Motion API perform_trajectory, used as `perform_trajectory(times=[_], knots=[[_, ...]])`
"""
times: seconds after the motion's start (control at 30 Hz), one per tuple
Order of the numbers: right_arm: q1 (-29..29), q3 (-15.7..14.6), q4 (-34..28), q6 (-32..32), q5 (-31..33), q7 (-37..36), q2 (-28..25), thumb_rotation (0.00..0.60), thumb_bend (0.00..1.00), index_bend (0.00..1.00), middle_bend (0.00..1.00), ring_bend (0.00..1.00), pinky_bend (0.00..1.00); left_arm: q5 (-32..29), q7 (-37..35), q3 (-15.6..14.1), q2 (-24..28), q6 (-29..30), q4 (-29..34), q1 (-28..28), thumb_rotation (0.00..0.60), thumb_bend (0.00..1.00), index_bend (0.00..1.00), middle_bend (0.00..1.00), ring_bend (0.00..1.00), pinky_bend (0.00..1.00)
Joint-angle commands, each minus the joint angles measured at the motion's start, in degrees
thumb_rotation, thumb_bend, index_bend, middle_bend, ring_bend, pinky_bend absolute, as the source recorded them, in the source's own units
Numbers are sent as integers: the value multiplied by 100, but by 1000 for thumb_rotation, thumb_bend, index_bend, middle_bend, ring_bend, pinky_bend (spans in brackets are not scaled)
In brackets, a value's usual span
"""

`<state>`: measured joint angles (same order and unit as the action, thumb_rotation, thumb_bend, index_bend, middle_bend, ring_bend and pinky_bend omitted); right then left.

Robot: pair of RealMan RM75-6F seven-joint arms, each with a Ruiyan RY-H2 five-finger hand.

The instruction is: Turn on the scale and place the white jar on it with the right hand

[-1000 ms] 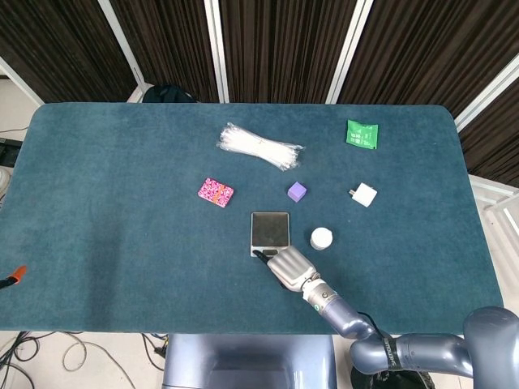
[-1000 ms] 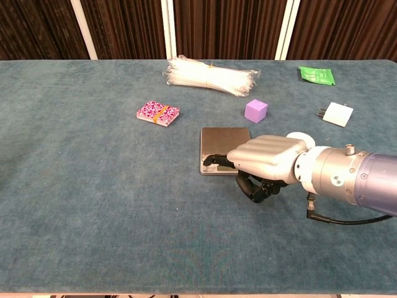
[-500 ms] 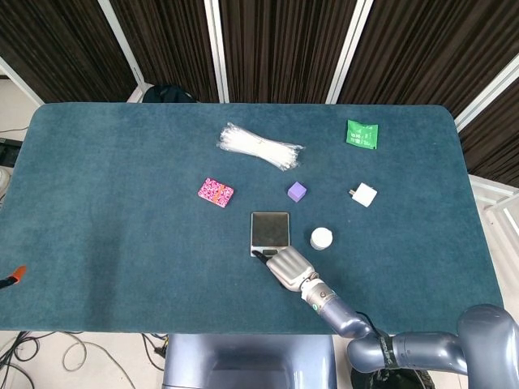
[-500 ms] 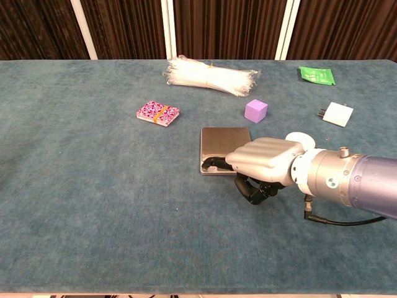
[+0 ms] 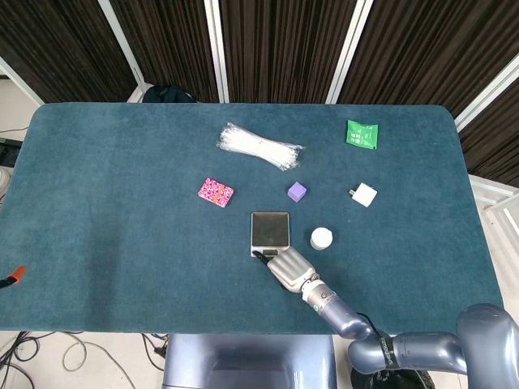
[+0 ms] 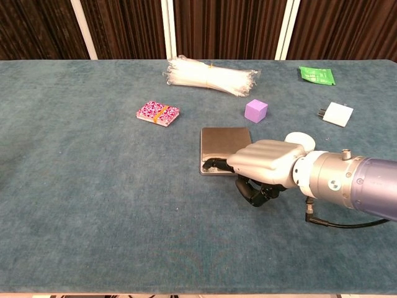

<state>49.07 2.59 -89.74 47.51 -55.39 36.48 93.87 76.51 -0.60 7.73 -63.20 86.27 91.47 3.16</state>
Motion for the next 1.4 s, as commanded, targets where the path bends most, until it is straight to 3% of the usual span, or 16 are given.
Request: perform_trajectory(times=[0.03, 0.87, 1.4], knots=[[-2, -19, 6, 3, -17, -26, -3, 600, 922, 87, 785, 818, 1000, 6, 10, -3, -1, -2, 3, 2, 600, 118, 0, 0, 0, 0], [40, -105, 73, -9, 10, -137, 2, 600, 922, 305, 785, 818, 1000, -8, 63, -4, -11, -8, 20, 6, 600, 118, 0, 0, 0, 0], [-60, 116, -48, 445, -257, -403, -31, 600, 921, 269, 780, 816, 1000, -12, 42, -7, 1, -22, 25, 6, 600, 118, 0, 0, 0, 0]])
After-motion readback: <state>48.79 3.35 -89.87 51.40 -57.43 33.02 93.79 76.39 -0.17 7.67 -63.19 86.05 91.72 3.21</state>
